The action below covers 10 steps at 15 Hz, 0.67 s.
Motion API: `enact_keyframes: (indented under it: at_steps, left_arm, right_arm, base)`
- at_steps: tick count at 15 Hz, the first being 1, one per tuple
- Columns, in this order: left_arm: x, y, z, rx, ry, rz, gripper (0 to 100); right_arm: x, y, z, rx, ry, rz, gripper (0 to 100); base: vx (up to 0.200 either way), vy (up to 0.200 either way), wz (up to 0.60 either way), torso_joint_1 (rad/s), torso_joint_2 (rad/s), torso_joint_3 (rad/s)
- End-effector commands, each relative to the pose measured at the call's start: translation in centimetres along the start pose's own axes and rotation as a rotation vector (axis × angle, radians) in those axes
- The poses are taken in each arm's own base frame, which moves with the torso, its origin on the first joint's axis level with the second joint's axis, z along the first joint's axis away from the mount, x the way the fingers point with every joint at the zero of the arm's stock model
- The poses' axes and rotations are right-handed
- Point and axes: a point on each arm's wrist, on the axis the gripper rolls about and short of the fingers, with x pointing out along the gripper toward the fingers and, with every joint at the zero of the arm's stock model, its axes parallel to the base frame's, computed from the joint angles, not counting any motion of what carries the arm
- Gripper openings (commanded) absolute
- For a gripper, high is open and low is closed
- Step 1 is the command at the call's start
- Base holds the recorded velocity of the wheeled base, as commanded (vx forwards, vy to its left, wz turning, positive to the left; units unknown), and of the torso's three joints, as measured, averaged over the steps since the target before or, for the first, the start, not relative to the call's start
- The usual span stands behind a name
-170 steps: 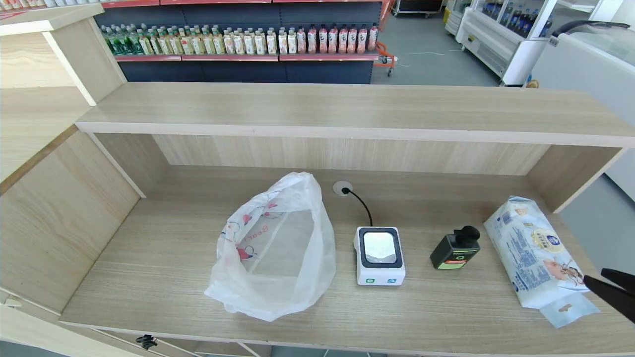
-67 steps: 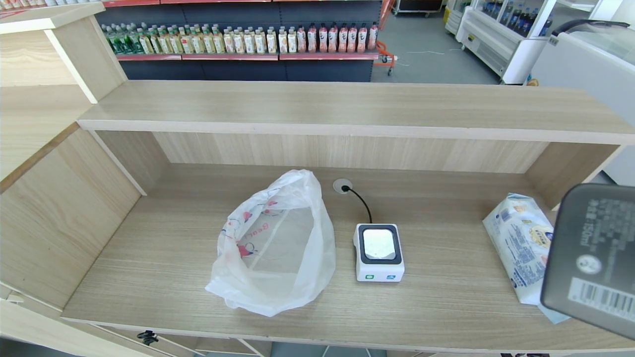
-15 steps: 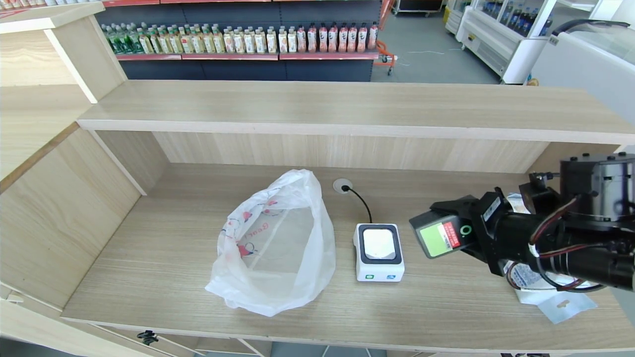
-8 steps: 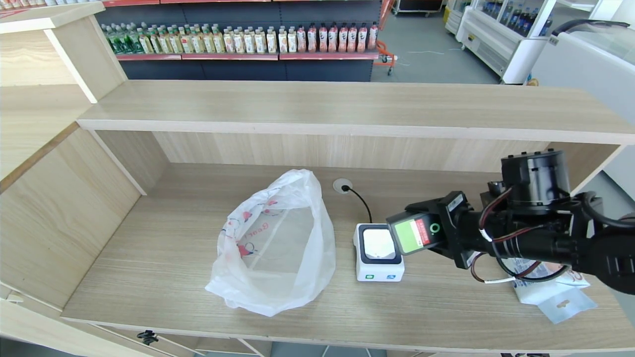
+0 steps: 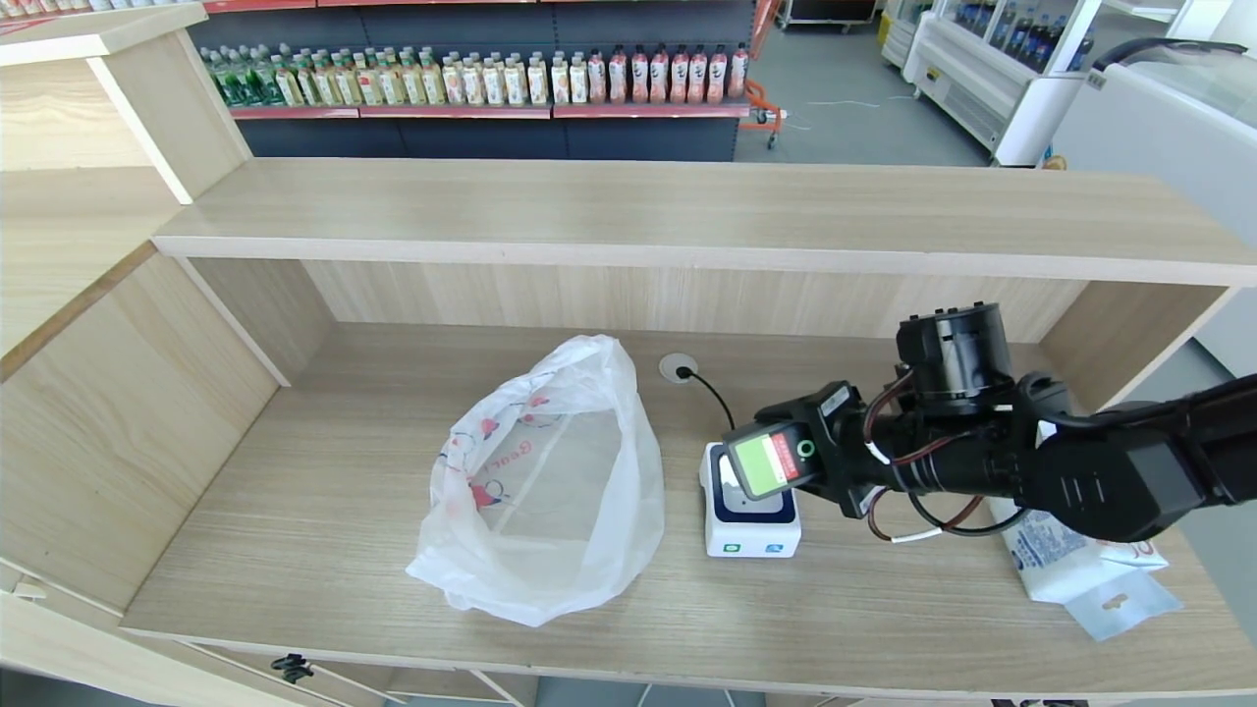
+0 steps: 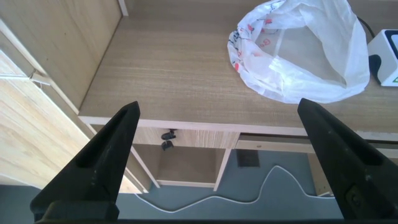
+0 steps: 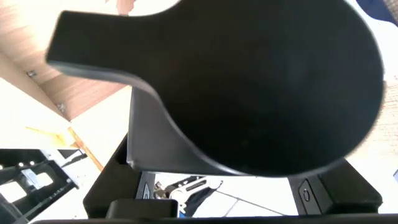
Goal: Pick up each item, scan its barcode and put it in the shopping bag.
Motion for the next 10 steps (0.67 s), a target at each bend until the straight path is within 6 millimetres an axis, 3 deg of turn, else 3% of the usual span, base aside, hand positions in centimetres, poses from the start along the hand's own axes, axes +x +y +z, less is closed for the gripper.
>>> enact_keyframes:
  at_steps: [1, 10]
  left_arm:
    - [0.0, 0.0, 0.0, 0.000, 0.000, 0.000, 100]
    - [0.0, 0.0, 0.0, 0.000, 0.000, 0.000, 100]
  right_arm:
    - [1.1, -0.1, -0.8, -0.011, 0.030, -0.010, 0]
    - [2.1, -2.1, -1.9, -0.040, 0.170, 0.102, 0]
  base:
    - [0.000, 0.000, 0.00, 0.000, 0.00, 0.000]
    - [0.000, 0.000, 0.00, 0.000, 0.00, 0.000]
